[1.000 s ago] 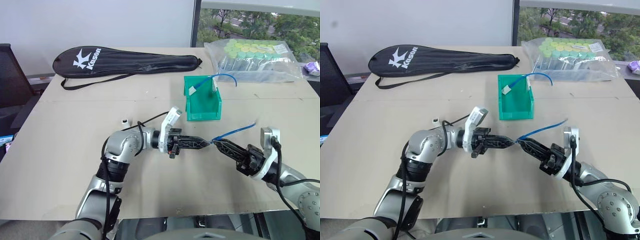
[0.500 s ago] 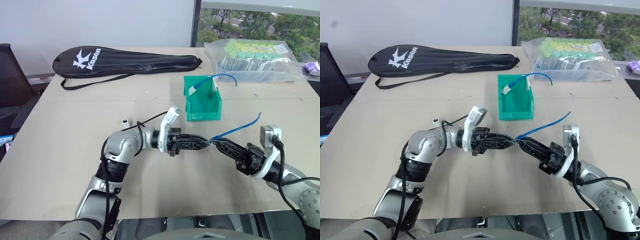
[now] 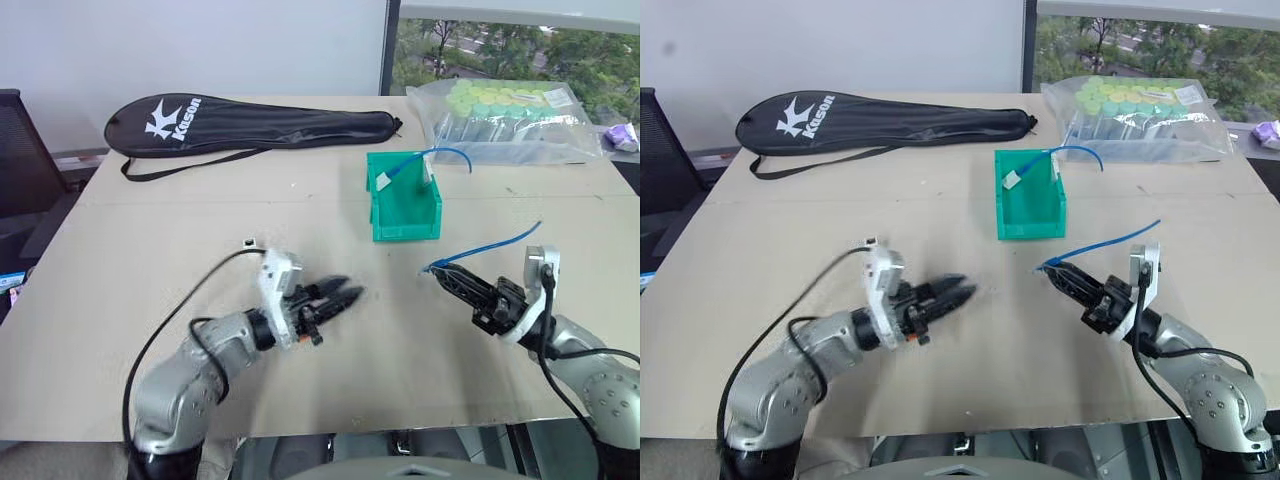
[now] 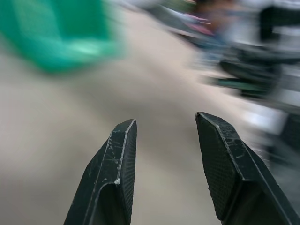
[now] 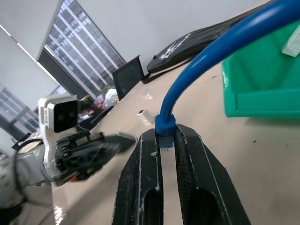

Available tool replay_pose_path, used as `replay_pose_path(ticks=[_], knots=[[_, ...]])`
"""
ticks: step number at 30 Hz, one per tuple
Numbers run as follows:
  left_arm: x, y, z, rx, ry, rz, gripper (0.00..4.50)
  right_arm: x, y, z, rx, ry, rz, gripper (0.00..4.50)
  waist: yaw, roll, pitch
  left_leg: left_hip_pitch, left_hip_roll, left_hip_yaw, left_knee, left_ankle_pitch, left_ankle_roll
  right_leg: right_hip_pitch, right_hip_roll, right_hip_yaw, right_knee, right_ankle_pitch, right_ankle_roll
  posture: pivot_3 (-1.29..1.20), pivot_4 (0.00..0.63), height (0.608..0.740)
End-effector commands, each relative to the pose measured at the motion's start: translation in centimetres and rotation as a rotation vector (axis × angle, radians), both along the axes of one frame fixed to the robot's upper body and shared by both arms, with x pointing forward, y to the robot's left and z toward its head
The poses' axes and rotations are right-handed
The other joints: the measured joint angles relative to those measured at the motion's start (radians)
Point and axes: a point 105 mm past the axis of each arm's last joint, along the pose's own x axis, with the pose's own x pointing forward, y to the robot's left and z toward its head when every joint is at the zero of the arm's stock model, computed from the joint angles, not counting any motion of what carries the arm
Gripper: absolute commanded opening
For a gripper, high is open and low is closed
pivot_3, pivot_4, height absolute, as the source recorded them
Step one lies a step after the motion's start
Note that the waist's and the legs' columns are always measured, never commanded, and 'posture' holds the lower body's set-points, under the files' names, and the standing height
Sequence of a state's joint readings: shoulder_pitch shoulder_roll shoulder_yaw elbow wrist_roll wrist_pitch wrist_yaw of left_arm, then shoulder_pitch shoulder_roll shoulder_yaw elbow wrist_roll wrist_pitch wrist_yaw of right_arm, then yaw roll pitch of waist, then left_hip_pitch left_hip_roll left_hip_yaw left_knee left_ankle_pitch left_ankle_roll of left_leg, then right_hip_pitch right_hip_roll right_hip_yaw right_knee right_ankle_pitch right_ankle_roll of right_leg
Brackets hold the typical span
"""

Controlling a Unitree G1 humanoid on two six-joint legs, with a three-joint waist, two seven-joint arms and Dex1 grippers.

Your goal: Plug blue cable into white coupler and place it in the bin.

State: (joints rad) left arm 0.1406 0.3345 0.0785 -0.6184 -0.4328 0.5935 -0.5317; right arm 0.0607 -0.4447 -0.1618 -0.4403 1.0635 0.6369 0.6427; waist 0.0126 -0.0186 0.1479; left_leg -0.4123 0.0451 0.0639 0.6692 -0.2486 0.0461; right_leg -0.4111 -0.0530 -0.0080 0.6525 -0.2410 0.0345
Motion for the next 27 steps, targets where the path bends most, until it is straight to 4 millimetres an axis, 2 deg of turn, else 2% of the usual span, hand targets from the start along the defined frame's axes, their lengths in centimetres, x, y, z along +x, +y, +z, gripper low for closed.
replay_pose_path(ticks=[1, 4, 6, 12, 19, 27], knots=[[0.7, 3.6, 0.0, 0.146, -0.157, 0.297, 2.01, 0.3, 0.1, 1.0, 0.006, -0.056, 0.001, 0.00, 0.002, 0.000, 0.000, -0.001, 0.000, 0.000, 0.000, 0.000, 0.000, 0.000, 0.000, 0.000, -0.001, 0.000, 0.000, 0.00, 0.150, 0.740], [1.2, 6.8, -1.8, 0.247, -0.181, 0.522, 2.01, 0.4, 0.1, 1.1, 0.004, -0.060, 0.002, 0.00, 0.004, 0.000, 0.000, -0.001, 0.000, -0.001, 0.000, 0.000, 0.000, 0.000, -0.001, -0.001, -0.002, 0.000, 0.000, 0.00, 0.150, 0.740], [1.8, 7.7, -2.6, 0.260, -0.180, 0.599, 2.01, 0.5, 0.0, 1.1, 0.001, -0.063, 0.002, 0.00, 0.004, 0.000, 0.000, -0.002, 0.000, -0.001, 0.000, 0.000, 0.000, 0.000, -0.001, -0.002, -0.002, 0.000, 0.000, 0.00, 0.150, 0.740], [4.5, 7.8, -3.6, 0.273, -0.214, 0.675, 2.01, 0.5, 0.0, 1.3, 0.001, -0.066, -0.005, 0.00, 0.003, 0.000, 0.000, -0.002, 0.000, -0.001, 0.000, 0.000, 0.000, 0.000, -0.001, -0.005, -0.002, 0.000, 0.000, 0.00, 0.150, 0.740], [6.1, 7.7, -4.2, 0.235, -0.208, 0.754, 2.01, 0.7, 0.1, 1.3, 0.008, -0.070, -0.016, 0.00, 0.004, 0.001, -0.001, -0.001, 0.000, 0.000, 0.000, 0.000, 0.001, 0.000, -0.001, -0.005, -0.001, 0.002, 0.004, 0.00, 0.150, 0.740], [7.3, 6.9, -4.6, 0.222, -0.184, 0.721, 2.01, 0.8, 0.2, 1.3, 0.004, -0.076, -0.026, 0.00, 0.005, 0.002, -0.002, 0.000, -0.001, 0.000, 0.000, 0.000, 0.001, 0.000, -0.001, -0.005, 0.001, 0.002, 0.004, 0.00, 0.150, 0.740]])
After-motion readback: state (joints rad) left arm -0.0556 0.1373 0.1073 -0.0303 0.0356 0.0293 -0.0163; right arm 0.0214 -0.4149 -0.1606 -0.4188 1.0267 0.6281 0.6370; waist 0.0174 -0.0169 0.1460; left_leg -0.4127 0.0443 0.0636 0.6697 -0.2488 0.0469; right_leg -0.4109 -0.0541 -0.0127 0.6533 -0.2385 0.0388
